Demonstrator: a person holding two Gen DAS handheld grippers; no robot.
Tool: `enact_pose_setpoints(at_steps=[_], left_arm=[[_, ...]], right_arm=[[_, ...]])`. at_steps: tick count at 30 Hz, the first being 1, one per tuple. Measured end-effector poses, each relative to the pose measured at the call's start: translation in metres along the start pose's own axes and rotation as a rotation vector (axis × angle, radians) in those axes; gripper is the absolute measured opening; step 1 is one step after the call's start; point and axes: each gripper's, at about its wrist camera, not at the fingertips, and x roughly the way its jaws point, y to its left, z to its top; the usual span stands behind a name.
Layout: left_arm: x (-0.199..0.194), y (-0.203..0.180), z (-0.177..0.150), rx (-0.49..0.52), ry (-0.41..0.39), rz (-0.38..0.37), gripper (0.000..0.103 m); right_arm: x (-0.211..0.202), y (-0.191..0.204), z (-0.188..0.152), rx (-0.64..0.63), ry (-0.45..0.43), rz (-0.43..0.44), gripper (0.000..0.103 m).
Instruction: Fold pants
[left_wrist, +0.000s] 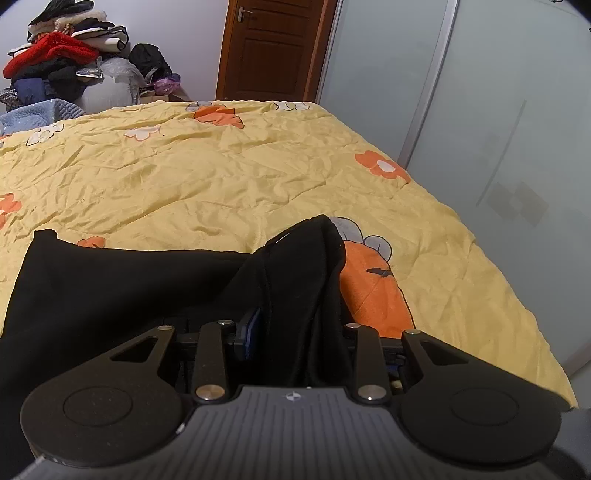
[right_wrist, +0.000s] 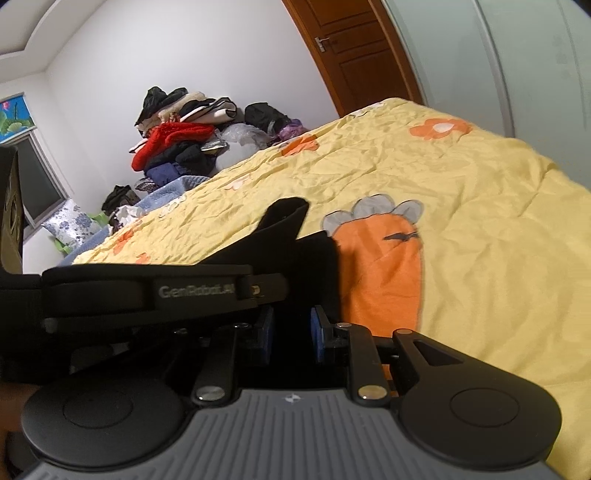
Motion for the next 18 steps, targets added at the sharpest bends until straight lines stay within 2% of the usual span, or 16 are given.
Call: enact_pose_setpoints(at_steps=[2, 4, 6, 7, 8, 9, 11, 12, 13, 14, 16, 18], left_arm=[[0.0, 0.001, 0.0, -0.006, -0.002, -0.002, 0.033], [-0.001, 0.004, 0.001, -0.029, -0.008, -0.006, 0.033], [-0.002, 0.007, 0.003, -0.05, -0.005, -0.016, 0.032], [-0.001, 0.009, 0.004, -0.058, -0.003, -0.019, 0.032], [-0.001, 0.01, 0.004, -0.064, 0.001, -0.022, 0.032], [-0.001, 0.01, 0.004, -0.063, 0.003, -0.022, 0.03], [-0.002, 0.007, 0.002, -0.046, -0.004, -0.014, 0.03], [-0.002, 0.006, 0.001, -0.042, -0.009, -0.011, 0.03], [-0.003, 0.005, 0.0, -0.038, -0.015, -0.007, 0.03], [-0.003, 0.004, -0.001, -0.033, -0.02, -0.003, 0.03], [-0.002, 0.001, -0.003, -0.022, -0.025, 0.005, 0.03], [-0.003, 0.0, -0.004, -0.016, -0.033, 0.012, 0.03]], right_arm=[[-0.004, -0.005, 0.004, -0.006, -0.007, -0.018, 0.021], [-0.006, -0.01, 0.009, -0.015, -0.012, -0.04, 0.03], [-0.007, -0.008, 0.013, -0.061, -0.025, -0.089, 0.048], [-0.007, -0.005, 0.015, -0.092, -0.029, -0.122, 0.052], [-0.007, -0.001, 0.017, -0.143, -0.037, -0.166, 0.061], [-0.007, 0.002, 0.019, -0.195, -0.046, -0.22, 0.066], [-0.005, 0.007, 0.022, -0.305, -0.063, -0.394, 0.066], [-0.004, 0.006, 0.024, -0.326, -0.071, -0.452, 0.066], [-0.007, 0.002, 0.028, -0.31, -0.09, -0.467, 0.066], [-0.013, -0.004, 0.034, -0.249, -0.118, -0.41, 0.067], [-0.02, -0.022, 0.048, -0.064, -0.146, -0.163, 0.067], [-0.01, -0.039, 0.064, 0.108, -0.086, 0.088, 0.067]])
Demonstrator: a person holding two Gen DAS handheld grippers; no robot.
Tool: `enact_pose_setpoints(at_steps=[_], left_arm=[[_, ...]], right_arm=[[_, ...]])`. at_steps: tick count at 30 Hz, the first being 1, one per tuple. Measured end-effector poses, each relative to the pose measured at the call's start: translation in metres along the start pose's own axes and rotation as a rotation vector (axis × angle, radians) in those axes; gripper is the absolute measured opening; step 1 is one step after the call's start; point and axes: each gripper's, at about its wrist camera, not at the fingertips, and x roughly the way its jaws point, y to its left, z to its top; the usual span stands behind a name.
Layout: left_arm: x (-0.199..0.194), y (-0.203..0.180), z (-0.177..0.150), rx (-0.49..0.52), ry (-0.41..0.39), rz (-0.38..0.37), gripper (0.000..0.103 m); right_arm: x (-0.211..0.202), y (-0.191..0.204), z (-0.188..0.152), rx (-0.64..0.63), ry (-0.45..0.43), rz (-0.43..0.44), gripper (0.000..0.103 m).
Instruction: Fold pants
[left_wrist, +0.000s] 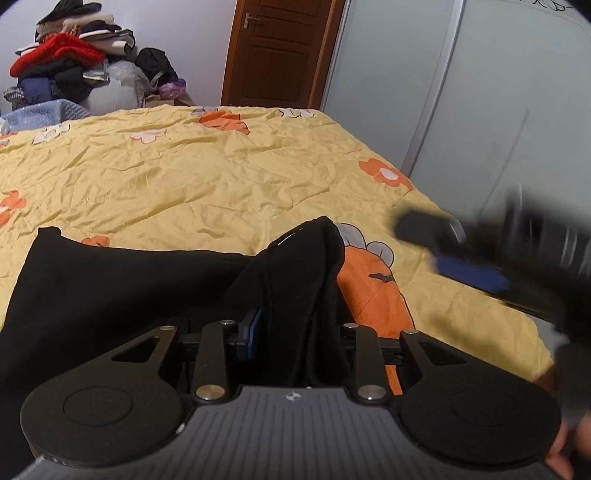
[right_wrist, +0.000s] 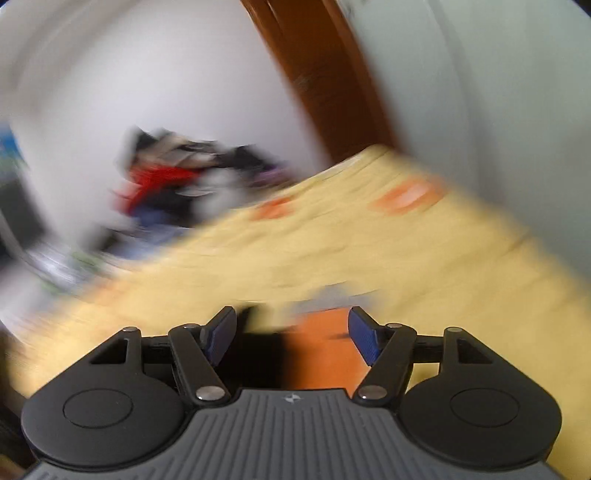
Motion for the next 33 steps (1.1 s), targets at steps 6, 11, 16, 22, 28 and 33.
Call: enact_pose_setpoints(at_steps=[6, 11, 16, 22, 28, 33], left_arm=[[0.0, -0.002, -0.002, 0.007, -0.006, 0.008, 0.03], [0.0, -0.004, -0.003, 0.02, -0.01, 0.015, 0.03], [0.0, -0.004, -0.002, 0.02, -0.005, 0.02, 0.031], [0.001, -0.007, -0.002, 0.025, -0.004, 0.029, 0.031], [-0.001, -0.008, -0.002, 0.017, -0.004, 0.032, 0.031], [-0.001, -0.008, -0.003, 0.021, -0.01, 0.031, 0.031]], right_arm=[[0.052, -0.001, 0.023, 0.018, 0.163, 0.111, 0.069], [0.076, 0.001, 0.013, 0.037, 0.243, 0.132, 0.067], [0.08, 0.011, 0.008, -0.046, 0.249, 0.111, 0.039], [0.07, 0.009, 0.012, -0.065, 0.226, 0.088, 0.032], [0.064, 0.009, 0.018, -0.086, 0.207, 0.073, 0.026], [0.062, 0.001, 0.02, -0.017, 0.208, 0.09, 0.033]])
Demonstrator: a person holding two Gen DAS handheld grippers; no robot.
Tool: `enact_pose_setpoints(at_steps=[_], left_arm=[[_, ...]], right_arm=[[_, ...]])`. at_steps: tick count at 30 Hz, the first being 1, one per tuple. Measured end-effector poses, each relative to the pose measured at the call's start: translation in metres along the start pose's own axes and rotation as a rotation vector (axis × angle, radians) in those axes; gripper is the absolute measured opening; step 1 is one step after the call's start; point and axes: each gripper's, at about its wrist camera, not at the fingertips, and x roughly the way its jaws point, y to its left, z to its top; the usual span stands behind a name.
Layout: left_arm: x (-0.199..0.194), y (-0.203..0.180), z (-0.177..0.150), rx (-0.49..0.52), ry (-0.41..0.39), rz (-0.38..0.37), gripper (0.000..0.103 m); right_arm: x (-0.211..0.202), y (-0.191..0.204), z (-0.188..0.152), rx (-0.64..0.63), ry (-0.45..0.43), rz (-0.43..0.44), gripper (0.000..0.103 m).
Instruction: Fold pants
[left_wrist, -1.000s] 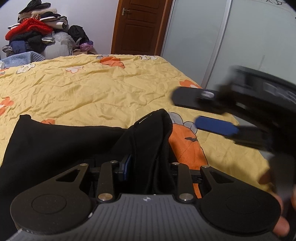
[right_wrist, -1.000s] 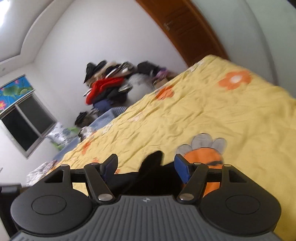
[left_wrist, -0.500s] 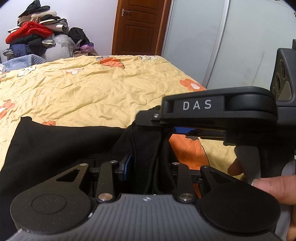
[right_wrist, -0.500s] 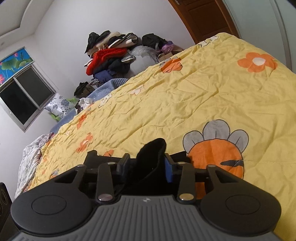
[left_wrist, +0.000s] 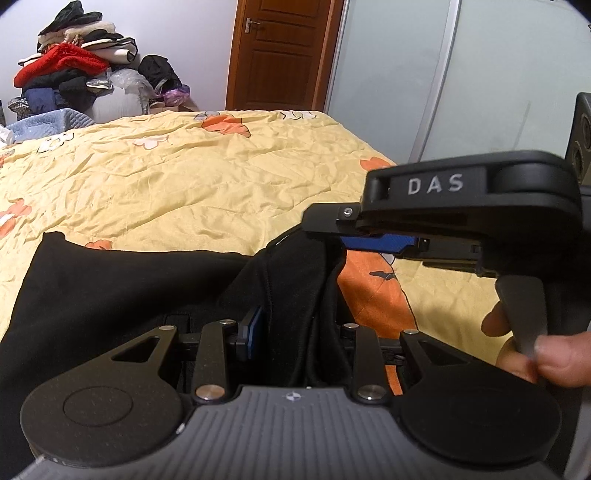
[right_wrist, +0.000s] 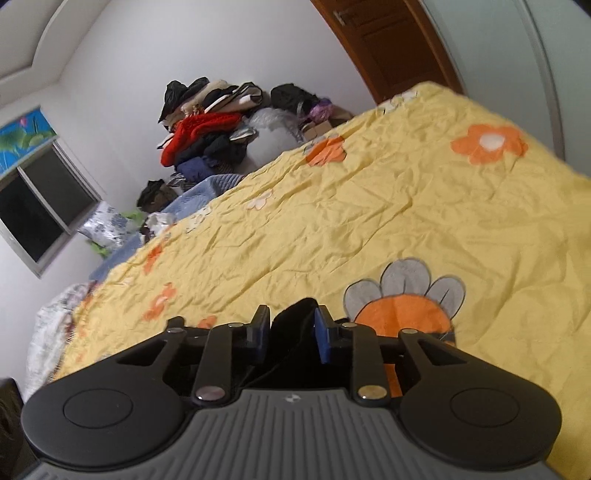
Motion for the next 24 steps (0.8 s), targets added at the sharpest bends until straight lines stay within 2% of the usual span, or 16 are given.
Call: enact_pose_setpoints(at_steps=[1, 3, 4, 6, 7, 8, 9, 11, 12, 14, 19, 21, 22, 24], left_arm=[[0.0, 0.0, 0.0, -0.001, -0.004, 0.0, 0.031], [-0.001, 0.0, -0.001, 0.0, -0.01, 0.003, 0.031], [-0.001, -0.001, -0.002, 0.001, -0.015, 0.006, 0.031], [-0.001, -0.003, -0.003, 0.01, -0.019, 0.011, 0.031], [-0.001, -0.003, -0.003, 0.01, -0.021, 0.013, 0.031], [-0.001, -0.003, -0.004, 0.009, -0.022, 0.013, 0.031], [-0.002, -0.003, -0.004, 0.008, -0.023, 0.013, 0.031], [-0.003, -0.003, -0.004, 0.008, -0.025, 0.014, 0.031], [-0.003, -0.003, -0.004, 0.006, -0.023, 0.011, 0.031], [-0.004, -0.003, -0.003, 0.001, -0.024, 0.009, 0.031], [-0.005, -0.008, -0.002, 0.012, -0.026, 0.005, 0.031], [-0.002, -0.008, -0.002, 0.013, -0.013, 0.002, 0.033], [-0.003, -0.008, -0.002, 0.012, -0.011, -0.012, 0.04], [-0.009, -0.008, -0.002, 0.029, -0.007, -0.034, 0.042]], right_arm=[[-0.001, -0.001, -0.001, 0.008, 0.005, 0.012, 0.037], [-0.002, 0.001, -0.001, 0.005, 0.013, 0.01, 0.065], [-0.001, 0.002, -0.001, -0.005, 0.022, -0.005, 0.072], [0.002, 0.007, -0.002, -0.036, 0.031, -0.021, 0.073], [0.004, 0.009, -0.002, -0.049, 0.038, -0.023, 0.071], [0.007, 0.011, -0.003, -0.064, 0.043, -0.023, 0.064], [0.01, 0.015, -0.003, -0.08, 0.05, -0.02, 0.043], [0.017, 0.022, -0.005, -0.109, 0.066, -0.023, 0.021], [0.019, 0.027, -0.007, -0.143, 0.062, -0.051, 0.013], [0.018, 0.033, -0.008, -0.19, 0.053, -0.087, 0.011], [0.011, 0.032, -0.005, -0.193, 0.035, -0.103, 0.011], [0.013, 0.023, -0.004, -0.16, 0.049, -0.098, 0.012], [0.014, 0.017, -0.004, -0.129, 0.047, -0.102, 0.012], [0.014, 0.007, -0.005, -0.078, 0.04, -0.113, 0.026]])
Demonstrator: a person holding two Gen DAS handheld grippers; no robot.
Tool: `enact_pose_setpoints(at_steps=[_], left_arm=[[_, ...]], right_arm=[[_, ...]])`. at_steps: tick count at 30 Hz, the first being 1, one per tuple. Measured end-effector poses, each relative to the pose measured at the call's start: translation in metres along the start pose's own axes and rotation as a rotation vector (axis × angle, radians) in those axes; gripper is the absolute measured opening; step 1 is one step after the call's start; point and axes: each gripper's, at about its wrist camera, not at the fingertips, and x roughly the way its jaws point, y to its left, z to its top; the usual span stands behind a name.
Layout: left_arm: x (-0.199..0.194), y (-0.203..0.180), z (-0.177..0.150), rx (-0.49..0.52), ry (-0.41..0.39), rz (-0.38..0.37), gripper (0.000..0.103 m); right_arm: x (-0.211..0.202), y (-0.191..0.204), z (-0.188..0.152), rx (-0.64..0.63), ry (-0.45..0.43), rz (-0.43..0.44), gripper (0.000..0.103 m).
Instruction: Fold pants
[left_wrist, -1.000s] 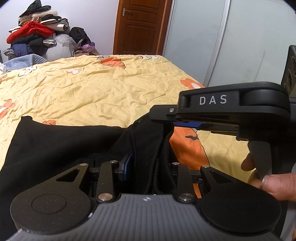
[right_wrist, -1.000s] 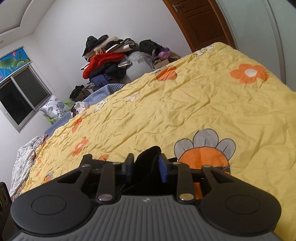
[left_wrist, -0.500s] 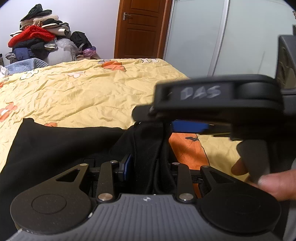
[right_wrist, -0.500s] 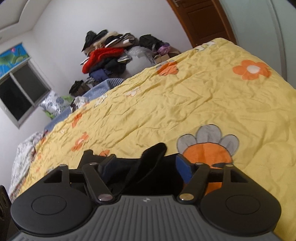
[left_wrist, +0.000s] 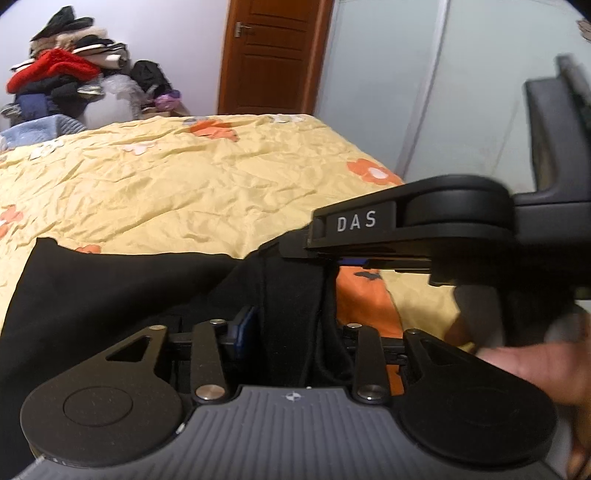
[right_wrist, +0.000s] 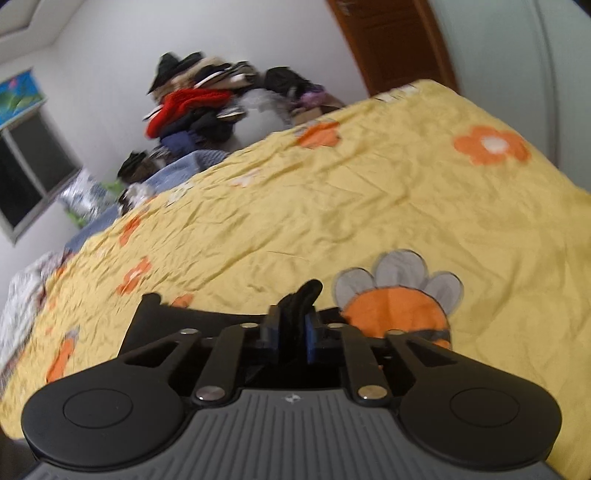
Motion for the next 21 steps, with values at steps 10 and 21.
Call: enact_pose_setpoints(at_steps=[10, 21], left_arm=[[-0.05, 0.029, 0.005, -0.089, 0.005, -0.182, 0.069], [-0.031, 0.132, 0.035, -0.11, 0.01, 0.245, 0.081]], right_arm=[[-0.048, -0.012, -0.008, -0.005, -0.139, -0.181, 0.031], [-0.027, 0.081, -0.045, -0.456, 0.029, -0.059, 0.031]])
